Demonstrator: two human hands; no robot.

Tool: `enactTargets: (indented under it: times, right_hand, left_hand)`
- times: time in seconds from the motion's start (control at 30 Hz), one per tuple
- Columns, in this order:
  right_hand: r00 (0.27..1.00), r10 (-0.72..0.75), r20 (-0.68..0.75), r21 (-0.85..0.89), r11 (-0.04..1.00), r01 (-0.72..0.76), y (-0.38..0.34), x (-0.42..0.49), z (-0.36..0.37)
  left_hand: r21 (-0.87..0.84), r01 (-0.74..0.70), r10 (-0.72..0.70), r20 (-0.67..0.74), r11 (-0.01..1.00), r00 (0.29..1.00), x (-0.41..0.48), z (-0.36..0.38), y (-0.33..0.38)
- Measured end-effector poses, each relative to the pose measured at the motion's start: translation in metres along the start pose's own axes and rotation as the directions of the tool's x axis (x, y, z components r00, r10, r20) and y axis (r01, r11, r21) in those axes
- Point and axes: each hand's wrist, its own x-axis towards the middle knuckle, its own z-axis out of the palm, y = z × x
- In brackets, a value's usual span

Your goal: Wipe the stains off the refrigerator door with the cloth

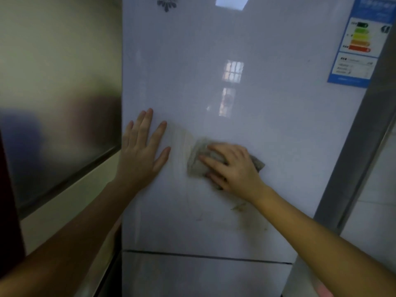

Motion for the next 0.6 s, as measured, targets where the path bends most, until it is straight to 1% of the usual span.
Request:
enactTargets:
  times: [0.07,0.13,0.2,0.23,0.3,0.43,0.53,0.6]
  right_hand:
    - [0.987,0.130,-0.094,-0.014,0.991,-0.132,0.014,0.025,-0.008]
    - [0.954,0.244,-0.175,0.003,0.969,-0.247,0.025,0.048,-0.013]
    - [0.925,0.312,-0.216,0.032,0.949,-0.312,0.027,0.062,-0.013]
    - [0.923,0.316,-0.218,0.040,0.948,-0.316,0.025,0.064,-0.011]
    - [0.943,0.275,-0.185,0.038,0.961,-0.273,0.014,0.061,-0.007]
    - [0.993,0.109,-0.055,0.032,0.994,-0.107,-0.009,0.034,0.004]
    - [1.000,-0.008,0.027,0.024,1.000,0.008,-0.018,0.015,0.009]
    - [0.999,-0.024,0.029,0.006,1.000,0.024,-0.013,0.014,0.006]
  left_hand:
    - [-0.010,0.008,-0.008,-0.010,1.000,1.000,-0.006,-0.002,-0.005]
    - [-0.021,0.007,-0.007,0.005,1.000,1.000,-0.013,-0.001,-0.007]
    - [-0.025,0.005,-0.004,0.023,1.000,1.000,-0.018,0.000,-0.008]
    - [-0.025,0.006,-0.006,0.023,1.000,1.000,-0.020,0.000,-0.007]
    - [-0.025,0.007,-0.007,0.010,1.000,1.000,-0.022,0.001,-0.007]
    - [-0.036,0.021,-0.021,-0.004,0.999,1.000,-0.023,0.002,-0.006]
    - [-0.039,0.026,-0.026,-0.006,0.999,1.000,-0.024,0.003,-0.006]
    - [-0.029,0.040,-0.041,-0.010,0.999,0.999,-0.026,0.003,-0.007]
